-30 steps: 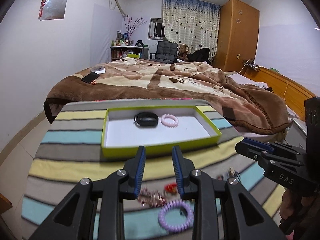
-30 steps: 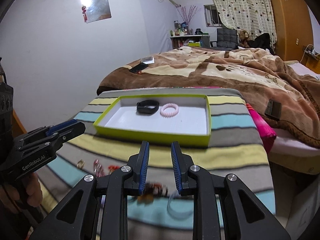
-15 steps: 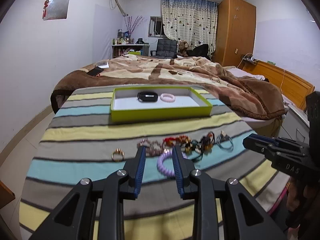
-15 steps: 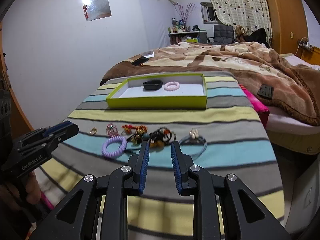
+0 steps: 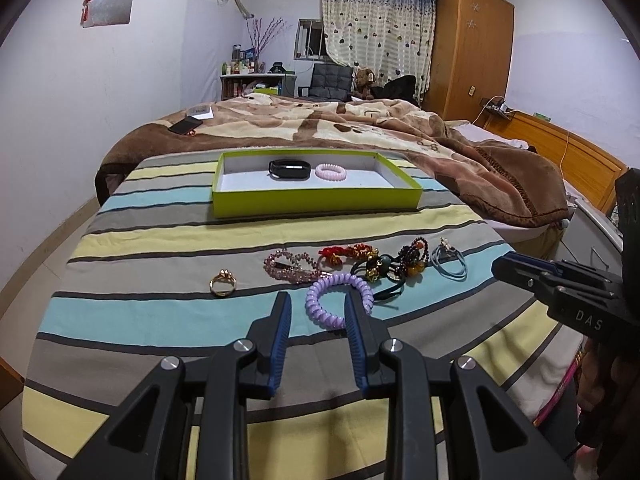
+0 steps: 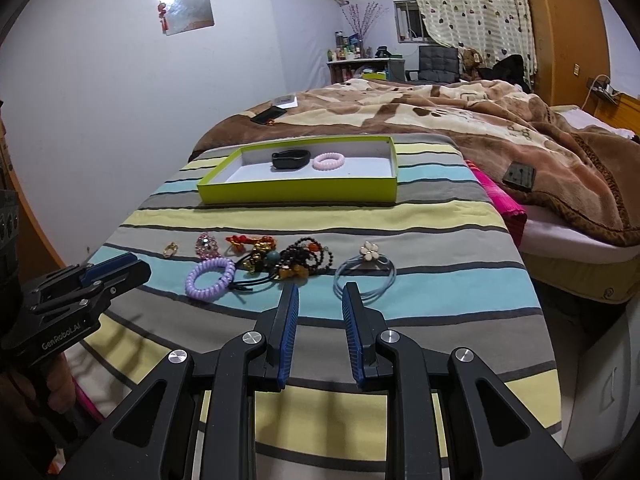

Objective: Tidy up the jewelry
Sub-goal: 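Grasp the purple coil hair tie with the left tool while the right grasps the flower-charm hair tie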

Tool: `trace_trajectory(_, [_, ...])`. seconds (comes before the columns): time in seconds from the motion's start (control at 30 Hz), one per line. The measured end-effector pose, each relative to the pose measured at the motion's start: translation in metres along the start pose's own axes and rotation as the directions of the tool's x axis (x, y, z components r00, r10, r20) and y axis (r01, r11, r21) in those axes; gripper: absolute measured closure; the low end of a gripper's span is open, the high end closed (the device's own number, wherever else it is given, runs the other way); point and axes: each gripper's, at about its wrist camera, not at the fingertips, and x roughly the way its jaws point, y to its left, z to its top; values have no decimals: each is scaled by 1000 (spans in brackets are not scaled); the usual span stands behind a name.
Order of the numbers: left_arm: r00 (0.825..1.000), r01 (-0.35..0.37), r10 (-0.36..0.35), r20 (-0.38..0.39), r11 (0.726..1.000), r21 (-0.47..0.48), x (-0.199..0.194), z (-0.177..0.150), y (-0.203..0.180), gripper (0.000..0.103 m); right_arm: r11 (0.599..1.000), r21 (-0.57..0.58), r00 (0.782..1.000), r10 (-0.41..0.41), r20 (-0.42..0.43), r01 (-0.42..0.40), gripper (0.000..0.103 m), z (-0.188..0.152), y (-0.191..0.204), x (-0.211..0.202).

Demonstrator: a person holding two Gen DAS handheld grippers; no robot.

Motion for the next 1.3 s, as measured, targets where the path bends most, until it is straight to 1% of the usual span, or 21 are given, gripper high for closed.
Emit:
trace_trajectory(0.13, [1000, -4, 4, -25, 1000, 1, 10, 0, 0, 74, 1000, 7, 1000, -17, -14, 17, 80, 2, -7, 8])
trace_trajectory(0.27, [997, -13, 14, -79, 1000, 10, 26, 3, -2, 74, 999, 19, 999, -35, -38, 35, 80, 6, -16, 20])
trace_trajectory(0.37, [992, -29, 31, -125, 999, 16, 38, 5, -3, 74, 998, 38, 997, -44, -60, 46, 80, 10, -24, 30])
trace_trajectory(0.47, [988, -24, 26, -150, 1000, 19, 46, 6, -5, 74, 997, 48, 995, -55, -89, 59, 80, 14, -32, 41])
trace_trajectory(0.6, [981, -45, 47, -190, 999, 18, 56, 7, -7, 74, 996, 47, 989, -67, -131, 74, 80, 19, -40, 57])
trace_trajectory(0.73, [976, -61, 64, -207, 998, 19, 61, 6, -6, 74, 996, 51, 979, -64, -195, 75, 80, 20, -44, 73])
trace_trajectory(0.83, [974, -80, 88, -207, 996, 43, 62, 6, -10, 74, 995, 13, 975, -89, -204, 94, 80, 21, -42, 76])
trace_trajectory(0.87, [974, -87, 95, -206, 995, 50, 63, 6, -11, 74, 995, -2, 974, -100, -204, 102, 82, 21, -40, 77])
trace_trajectory(0.9, [973, -93, 104, -206, 994, 61, 63, 6, -12, 74, 993, -22, 971, -119, -205, 117, 89, 21, -37, 78])
trace_trajectory(0.97, [972, -101, 113, -205, 992, 71, 63, 6, -13, 75, 992, -34, 970, -129, -206, 125, 96, 22, -36, 80])
trace_trajectory(1.0, [972, -101, 114, -205, 992, 74, 63, 5, -13, 78, 992, -33, 970, -127, -206, 123, 99, 22, -37, 80])
trace_trajectory(1.03, [972, -102, 116, -205, 992, 76, 63, 6, -14, 87, 992, -31, 970, -127, -206, 123, 99, 22, -37, 80])
trace_trajectory(1.07, [971, -105, 119, -205, 991, 78, 63, 6, -14, 90, 992, -29, 971, -126, -205, 122, 100, 22, -38, 79])
trace_trajectory(1.1, [972, -102, 117, -206, 992, 80, 62, 6, -14, 91, 992, -28, 971, -125, -204, 122, 102, 21, -38, 78])
trace_trajectory(1.3, [975, -72, 85, -204, 995, 69, 56, 4, -12, 93, 995, -9, 979, -104, -175, 104, 102, 18, -37, 63])
